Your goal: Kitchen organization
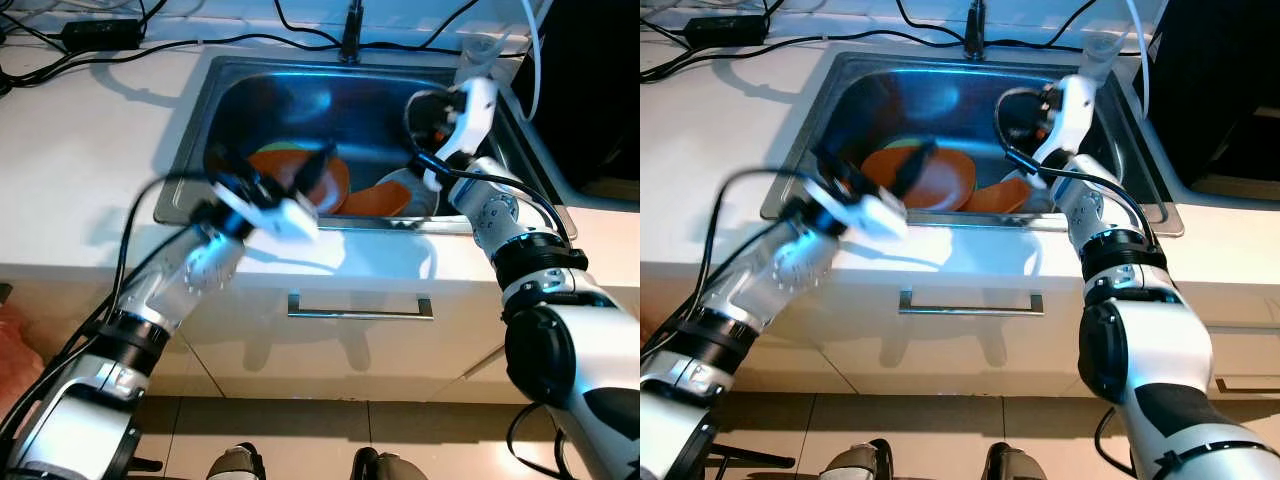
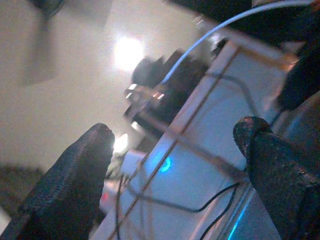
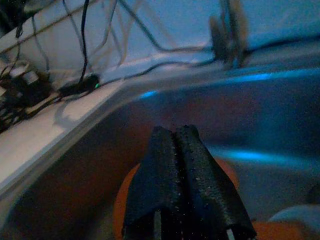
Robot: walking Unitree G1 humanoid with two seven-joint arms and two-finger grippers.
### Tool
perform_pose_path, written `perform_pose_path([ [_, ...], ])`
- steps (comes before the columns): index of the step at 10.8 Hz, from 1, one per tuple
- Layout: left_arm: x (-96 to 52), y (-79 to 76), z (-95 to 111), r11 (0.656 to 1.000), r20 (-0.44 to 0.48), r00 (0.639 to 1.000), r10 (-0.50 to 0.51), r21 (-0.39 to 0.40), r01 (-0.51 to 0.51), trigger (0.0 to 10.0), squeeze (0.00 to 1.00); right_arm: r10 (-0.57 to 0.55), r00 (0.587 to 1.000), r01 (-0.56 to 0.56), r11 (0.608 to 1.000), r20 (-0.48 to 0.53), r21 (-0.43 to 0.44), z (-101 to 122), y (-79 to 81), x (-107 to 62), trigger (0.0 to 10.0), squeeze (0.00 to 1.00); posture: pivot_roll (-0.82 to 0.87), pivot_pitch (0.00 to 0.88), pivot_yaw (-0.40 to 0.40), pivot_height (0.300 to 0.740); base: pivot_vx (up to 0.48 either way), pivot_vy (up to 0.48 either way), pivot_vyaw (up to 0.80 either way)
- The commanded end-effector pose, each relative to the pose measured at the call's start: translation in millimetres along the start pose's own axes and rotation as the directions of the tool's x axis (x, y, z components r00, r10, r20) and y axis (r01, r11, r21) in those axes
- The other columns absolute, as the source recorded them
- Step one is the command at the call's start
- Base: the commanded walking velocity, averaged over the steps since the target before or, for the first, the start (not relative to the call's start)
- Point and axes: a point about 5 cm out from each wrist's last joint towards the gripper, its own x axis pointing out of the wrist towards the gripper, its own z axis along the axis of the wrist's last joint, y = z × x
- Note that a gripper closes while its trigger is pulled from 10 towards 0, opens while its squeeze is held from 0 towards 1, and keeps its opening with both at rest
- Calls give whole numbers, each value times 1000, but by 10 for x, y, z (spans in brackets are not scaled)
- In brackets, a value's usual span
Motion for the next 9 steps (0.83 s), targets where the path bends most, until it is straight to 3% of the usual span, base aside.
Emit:
perform_pose_path([
  [1, 73, 119, -5, 997, -21, 997, 68, -22, -69, 10000, 1000, -22, 998, 25, 998, 54, -55, 64, -22, -27, 0, 0, 10, 108, -8, 740, 0, 0, 0],
  [2, 77, 137, -14, 996, -34, 996, 82, -30, -83, 10000, 1000, -22, 998, 27, 997, 65, -68, 73, -17, -30, 0, 0, 10, 107, -7, 740, 0, 0, 0],
  [3, 55, 203, -86, 987, -117, 983, 139, -61, -146, 10000, 1000, -47, 988, 71, 984, 144, -166, 157, -8, -63, 0, 0, 9, 97, -3, 740, 0, 0, 0],
  [6, -22, 214, -167, 984, -188, 970, 152, -63, -166, 10000, 1000, -50, 984, 111, 920, 168, -375, 154, 18, -115, 0, 0, 10, 82, 6, 740, 0, 0, 0],
  [8, -16, 230, -180, 983, -204, 966, 156, -62, -172, 10000, 1000, -64, 981, 134, 909, 184, -395, 133, 9, -141, 0, 0, 10, 76, 5, 740, 0, 0, 0],
  [9, -9, 232, -173, 983, -204, 966, 159, -58, -174, 10000, 1000, -82, 979, 154, 895, 186, -418, 127, -1, -149, 8431, 0, 9, 73, 7, 740, 0, 0, 0],
])
